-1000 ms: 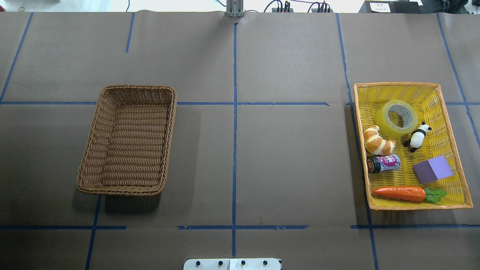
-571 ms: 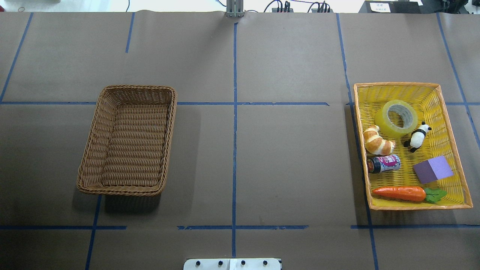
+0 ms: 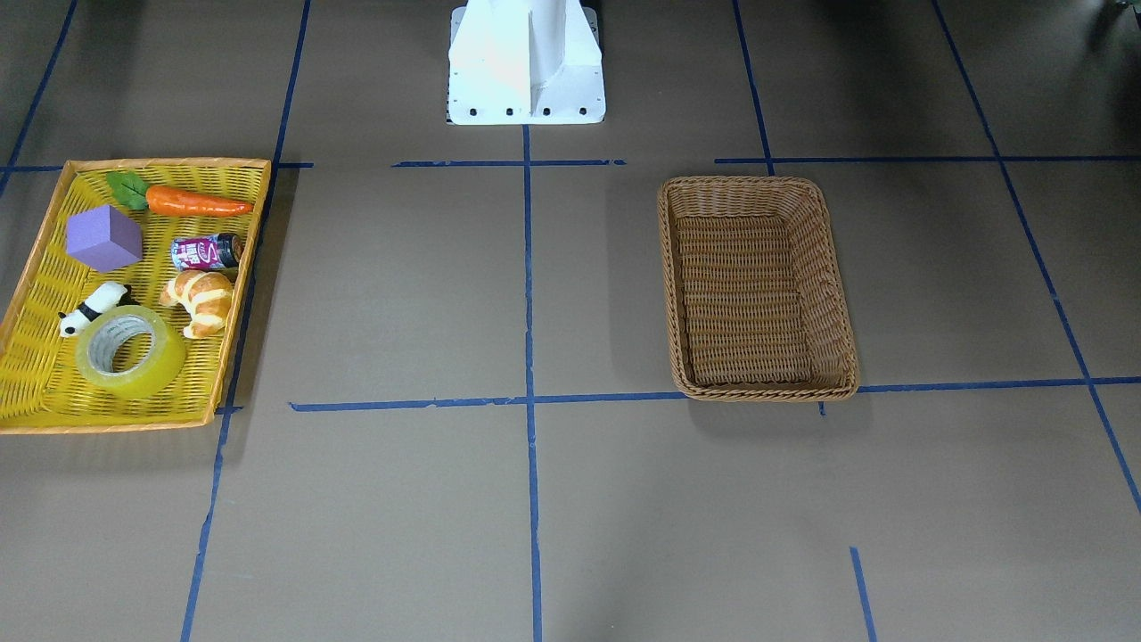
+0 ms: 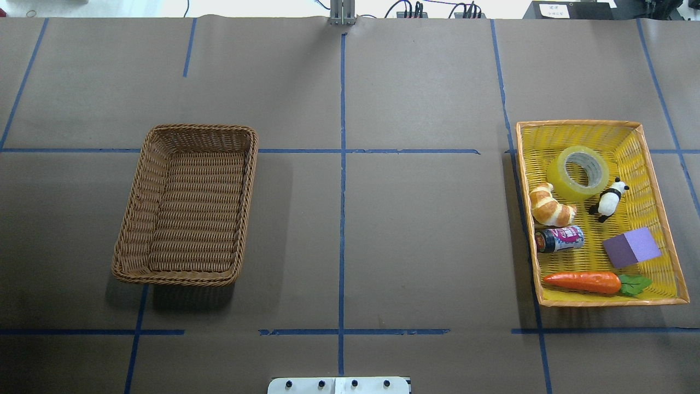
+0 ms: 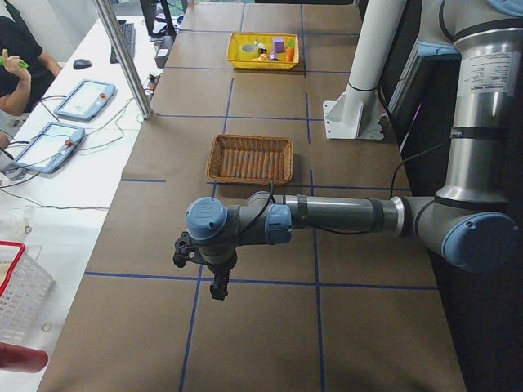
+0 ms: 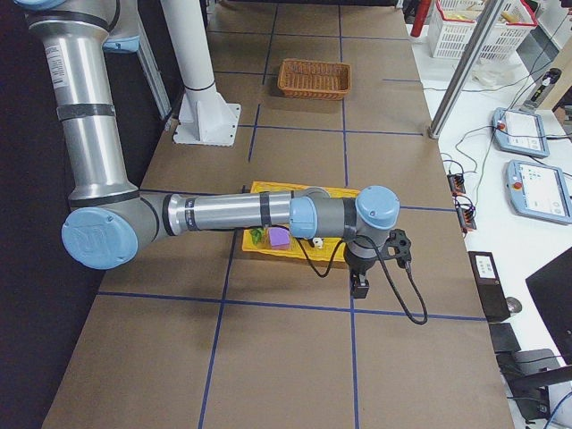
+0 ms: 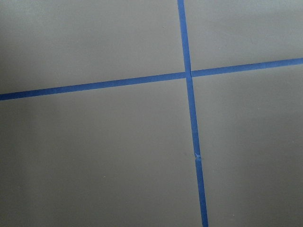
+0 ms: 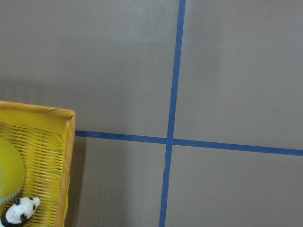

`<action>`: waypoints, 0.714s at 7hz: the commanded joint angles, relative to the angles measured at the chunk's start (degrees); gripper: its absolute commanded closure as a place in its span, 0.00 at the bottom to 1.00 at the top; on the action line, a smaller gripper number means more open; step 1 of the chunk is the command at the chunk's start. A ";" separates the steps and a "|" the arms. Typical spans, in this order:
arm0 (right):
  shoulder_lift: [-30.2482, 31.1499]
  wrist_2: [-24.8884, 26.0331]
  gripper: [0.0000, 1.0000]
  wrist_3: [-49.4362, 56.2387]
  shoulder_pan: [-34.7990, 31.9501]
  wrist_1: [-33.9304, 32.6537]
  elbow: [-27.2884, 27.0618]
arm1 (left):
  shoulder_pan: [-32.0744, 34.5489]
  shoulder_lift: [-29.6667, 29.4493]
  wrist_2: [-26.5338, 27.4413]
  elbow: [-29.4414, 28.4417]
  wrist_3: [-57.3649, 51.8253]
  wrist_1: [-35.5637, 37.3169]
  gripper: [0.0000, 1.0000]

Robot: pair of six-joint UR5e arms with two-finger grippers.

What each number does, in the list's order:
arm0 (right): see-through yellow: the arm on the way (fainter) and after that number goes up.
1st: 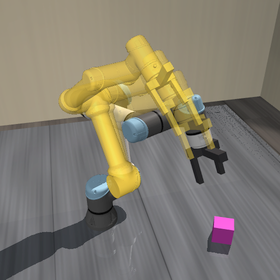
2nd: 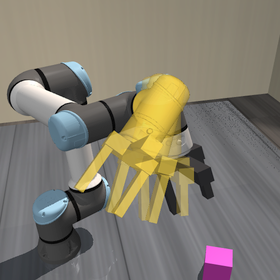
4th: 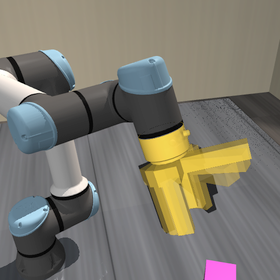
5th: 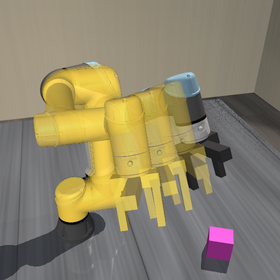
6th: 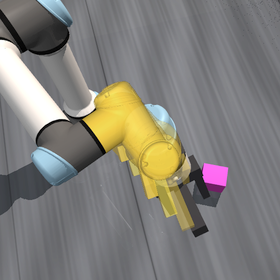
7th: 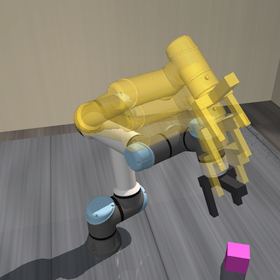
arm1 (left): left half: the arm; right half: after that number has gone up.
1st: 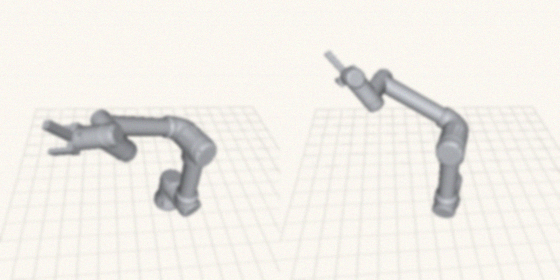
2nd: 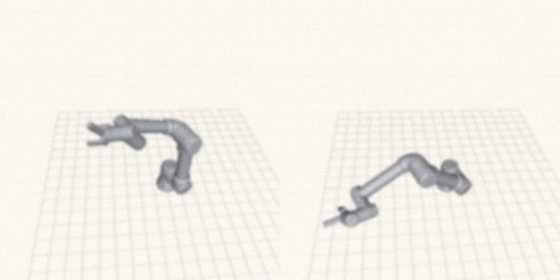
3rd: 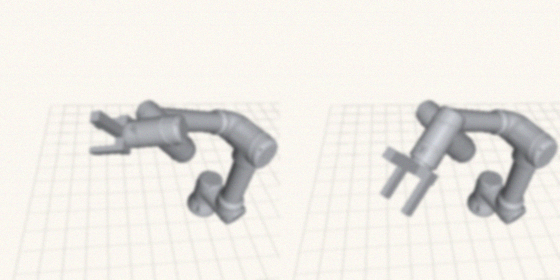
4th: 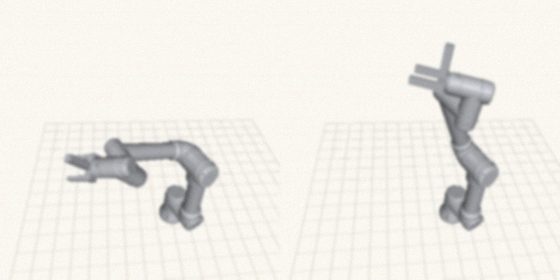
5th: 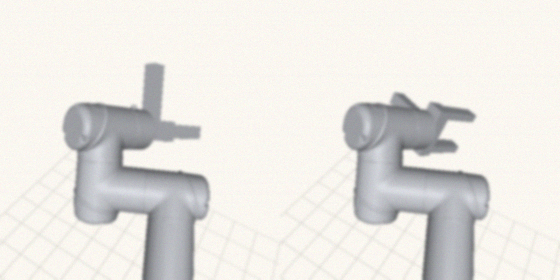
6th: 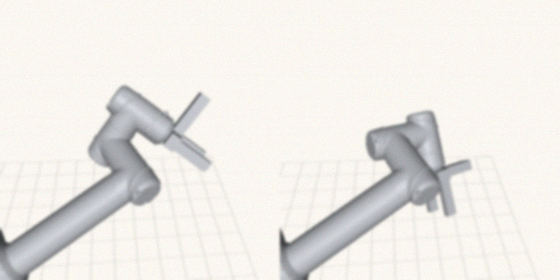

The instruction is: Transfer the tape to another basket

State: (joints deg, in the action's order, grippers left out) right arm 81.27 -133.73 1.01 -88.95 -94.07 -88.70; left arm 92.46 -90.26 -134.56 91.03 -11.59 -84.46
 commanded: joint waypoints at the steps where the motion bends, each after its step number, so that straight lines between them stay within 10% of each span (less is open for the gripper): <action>1: -0.23 -0.21 0.00 -9.91 3.23 0.12 -3.65 | 0.00 0.09 -0.09 0.02 -0.10 0.00 0.00; 3: -0.67 0.05 0.00 -21.15 10.07 1.25 -7.36 | 0.00 0.44 -0.18 0.11 -0.18 0.00 0.00; 5: 0.38 0.75 0.00 -34.43 15.35 15.96 -4.57 | 0.00 0.70 -0.18 0.11 -0.27 0.00 0.00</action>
State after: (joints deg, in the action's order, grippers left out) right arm 81.24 -133.49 -25.20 -77.13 -85.95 -94.53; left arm 92.46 -89.71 -134.73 91.12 -11.80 -84.46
